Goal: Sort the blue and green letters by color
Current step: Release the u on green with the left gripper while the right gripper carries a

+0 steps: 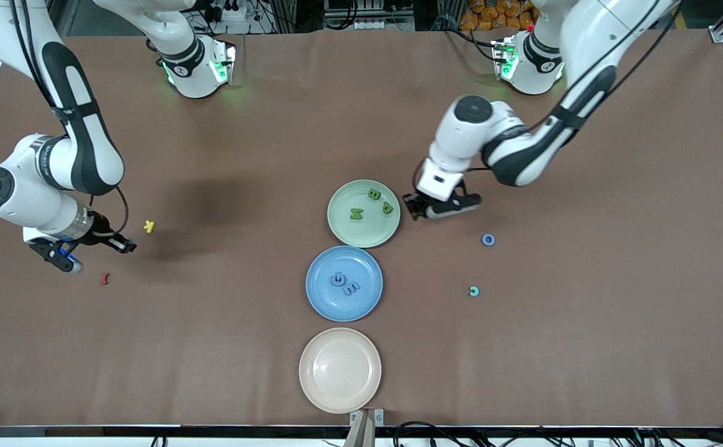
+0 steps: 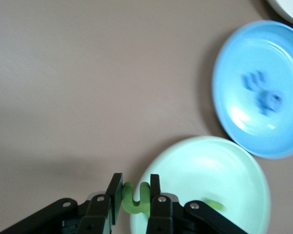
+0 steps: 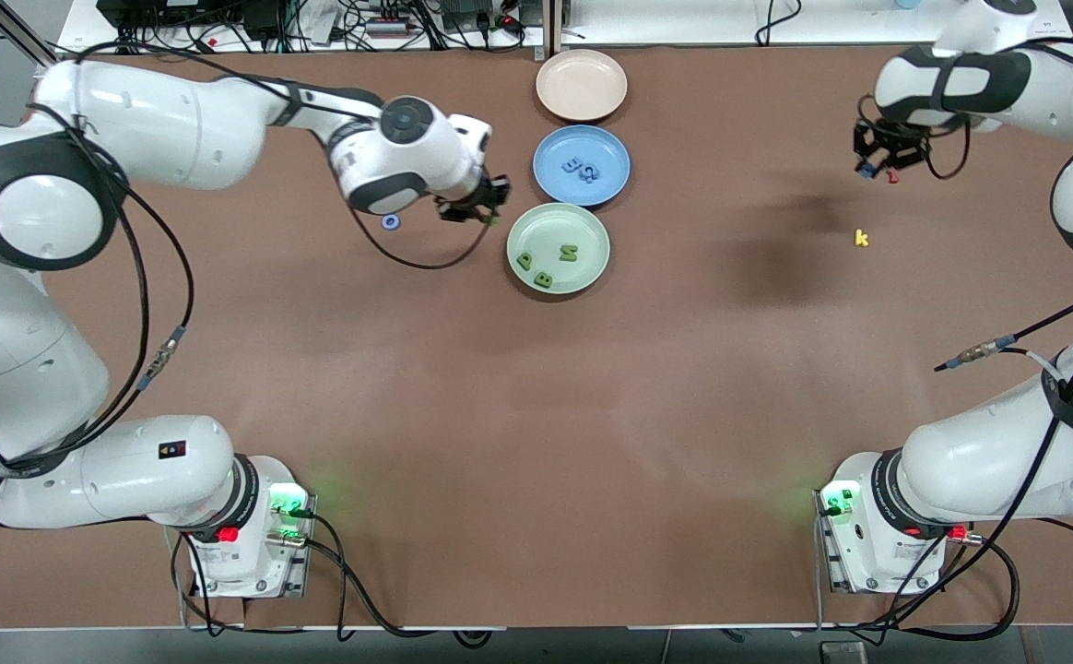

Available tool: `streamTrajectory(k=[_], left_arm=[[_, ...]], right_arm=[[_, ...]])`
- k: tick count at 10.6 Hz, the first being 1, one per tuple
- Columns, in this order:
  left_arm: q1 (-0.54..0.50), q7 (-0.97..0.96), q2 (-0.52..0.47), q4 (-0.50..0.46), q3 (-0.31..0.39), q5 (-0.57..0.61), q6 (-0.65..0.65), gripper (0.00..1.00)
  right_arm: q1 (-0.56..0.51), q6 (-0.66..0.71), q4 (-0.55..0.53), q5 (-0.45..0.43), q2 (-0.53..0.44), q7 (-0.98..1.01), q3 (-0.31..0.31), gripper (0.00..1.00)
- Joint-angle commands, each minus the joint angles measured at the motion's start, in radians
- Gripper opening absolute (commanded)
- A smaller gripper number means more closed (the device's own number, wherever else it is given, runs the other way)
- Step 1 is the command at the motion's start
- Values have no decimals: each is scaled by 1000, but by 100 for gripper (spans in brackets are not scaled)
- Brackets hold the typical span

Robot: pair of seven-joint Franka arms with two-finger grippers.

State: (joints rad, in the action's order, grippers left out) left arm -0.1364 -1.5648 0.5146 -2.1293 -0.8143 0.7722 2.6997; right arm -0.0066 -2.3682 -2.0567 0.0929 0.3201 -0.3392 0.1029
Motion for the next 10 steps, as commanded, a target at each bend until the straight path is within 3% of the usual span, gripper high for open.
streamTrajectory(k=[1, 3, 4, 5, 8, 10], left_arm=[[118, -141, 42, 90, 11, 24, -12, 0], [269, -246, 48, 165, 94, 27, -81, 0], [329, -253, 48, 195, 147, 27, -133, 84], [343, -254, 45, 195, 164, 30, -161, 100], [299, -247, 7, 206, 170, 25, -279, 100], [181, -172, -24, 212, 170, 25, -317, 100]], right_arm=[[46, 26, 64, -4, 14, 109, -69, 0], [120, 17, 113, -4, 52, 135, -92, 0], [169, 17, 162, -2, 78, 135, -92, 0], [204, 14, 190, -2, 101, 137, -94, 0], [331, -20, 303, 2, 201, 128, -95, 0], [402, -112, 378, 5, 293, 124, -95, 0]])
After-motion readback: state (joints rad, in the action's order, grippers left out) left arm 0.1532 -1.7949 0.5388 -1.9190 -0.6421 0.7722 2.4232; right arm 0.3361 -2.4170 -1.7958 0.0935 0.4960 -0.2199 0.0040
